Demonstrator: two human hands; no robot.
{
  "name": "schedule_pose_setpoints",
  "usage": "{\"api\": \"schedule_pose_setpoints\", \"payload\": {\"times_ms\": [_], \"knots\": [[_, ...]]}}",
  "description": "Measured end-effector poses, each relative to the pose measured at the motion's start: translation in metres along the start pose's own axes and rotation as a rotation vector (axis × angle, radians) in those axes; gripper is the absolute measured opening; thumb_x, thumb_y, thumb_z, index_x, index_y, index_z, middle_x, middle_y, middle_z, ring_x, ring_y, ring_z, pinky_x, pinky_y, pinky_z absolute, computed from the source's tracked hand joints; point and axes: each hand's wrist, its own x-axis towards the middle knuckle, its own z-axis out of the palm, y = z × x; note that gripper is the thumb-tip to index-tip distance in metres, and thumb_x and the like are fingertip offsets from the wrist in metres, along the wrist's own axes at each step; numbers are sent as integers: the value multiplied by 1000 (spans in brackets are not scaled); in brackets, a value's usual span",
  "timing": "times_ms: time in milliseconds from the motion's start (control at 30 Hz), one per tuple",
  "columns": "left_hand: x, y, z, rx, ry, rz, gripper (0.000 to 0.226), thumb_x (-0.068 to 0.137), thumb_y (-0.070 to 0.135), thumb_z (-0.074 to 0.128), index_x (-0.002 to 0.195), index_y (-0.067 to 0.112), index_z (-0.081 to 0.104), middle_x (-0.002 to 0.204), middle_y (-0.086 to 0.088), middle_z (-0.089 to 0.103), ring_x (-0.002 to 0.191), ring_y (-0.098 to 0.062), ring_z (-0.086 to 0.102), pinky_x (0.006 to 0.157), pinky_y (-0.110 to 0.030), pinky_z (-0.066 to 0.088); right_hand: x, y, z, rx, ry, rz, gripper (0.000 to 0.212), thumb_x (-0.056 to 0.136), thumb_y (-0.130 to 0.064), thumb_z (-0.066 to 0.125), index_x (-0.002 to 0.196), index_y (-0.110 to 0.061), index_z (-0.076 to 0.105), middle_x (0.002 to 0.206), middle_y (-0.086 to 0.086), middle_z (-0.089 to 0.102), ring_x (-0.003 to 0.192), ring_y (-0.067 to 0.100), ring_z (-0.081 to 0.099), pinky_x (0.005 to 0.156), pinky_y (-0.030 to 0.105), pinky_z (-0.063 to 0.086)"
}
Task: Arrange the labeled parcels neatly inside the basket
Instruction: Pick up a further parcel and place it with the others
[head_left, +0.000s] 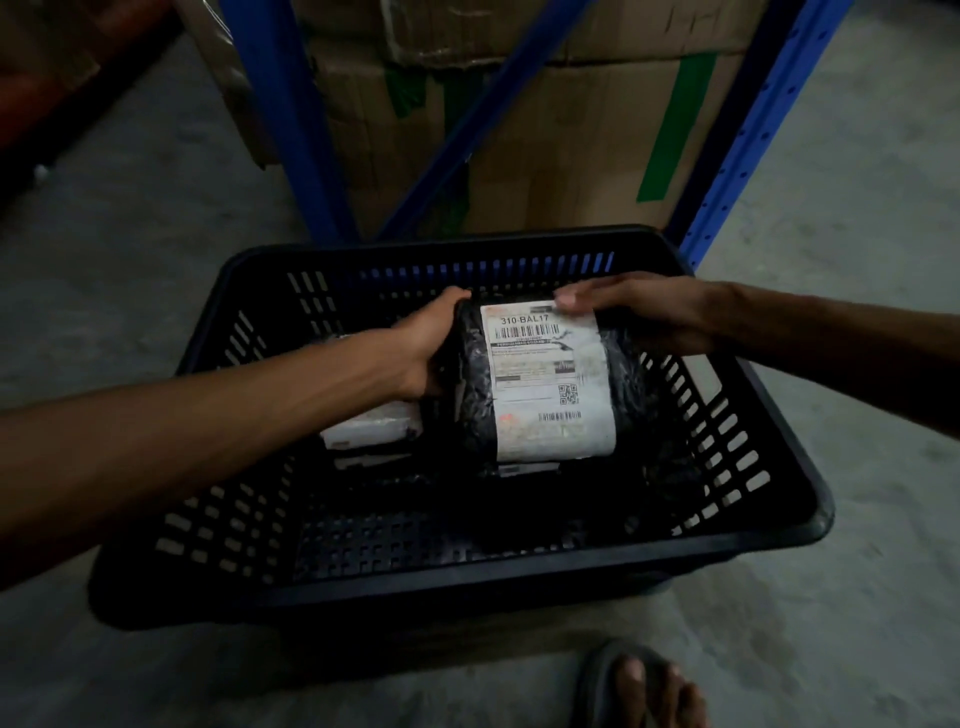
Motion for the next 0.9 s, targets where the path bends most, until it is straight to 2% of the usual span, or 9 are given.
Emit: {"api": "schedule_pose_setpoints", "payload": {"times_ms": [67,133,233,300,400,533,633,767,900], "knots": [[6,1,3,-34,66,-15,46,92,54,41,82,15,63,86,-6,67,76,-21,62,62,-28,49,8,5,-4,-54,160,-31,35,69,-20,84,103,-12,77,106,10,78,97,24,75,77,34,62],[14,-6,9,-34,122,-12,43,93,53,44,87,15,65,87,-7,68,75,-21,63,60,-27,50,21,15,-1,-115,387,-47,45,65,-18,87,106,-3,75,97,12,80,86,25,77,73,36,63],[30,-24,19,99,187,-7,44,91,31,61,127,5,61,123,-16,68,103,-32,69,88,-44,59,41,29,9,-191,566,-67,45,63,-24,90,99,-2,76,101,13,78,87,25,75,83,37,61],[38,-35,21,158,240,-29,51,91,21,64,137,1,53,133,-17,62,115,-37,64,99,-51,54,51,34,13,-282,596,-55,41,63,-31,90,92,-6,76,102,9,76,93,23,72,88,36,59],[53,-50,23,197,276,-10,45,92,20,63,131,-1,55,129,-17,63,115,-37,64,99,-46,54,64,45,12,-444,584,-15,39,69,-37,85,90,-6,76,103,10,76,98,24,71,90,35,58],[70,-65,29,384,340,47,30,94,14,56,119,-1,62,121,-19,65,94,-28,60,76,-28,46,78,59,14,-651,430,38,44,86,-28,72,123,-6,65,129,13,65,119,27,61,98,30,50],[78,-70,33,382,325,22,39,98,18,49,131,0,59,133,-18,62,115,-33,62,92,-33,53,87,55,18,-706,393,107,43,92,-27,64,131,-8,59,136,12,60,123,27,58,89,24,45],[78,-68,34,369,340,22,45,102,24,41,141,5,52,142,-17,56,127,-34,57,102,-36,50,93,44,23,-905,314,174,46,99,-31,50,140,-8,50,147,13,50,134,28,48,111,31,38],[66,-63,30,392,262,30,54,97,14,47,150,6,39,147,-17,51,128,-35,56,104,-40,50,73,15,20,-1084,193,214,51,98,-27,54,144,-8,44,150,13,45,136,29,45,115,36,35]]}}
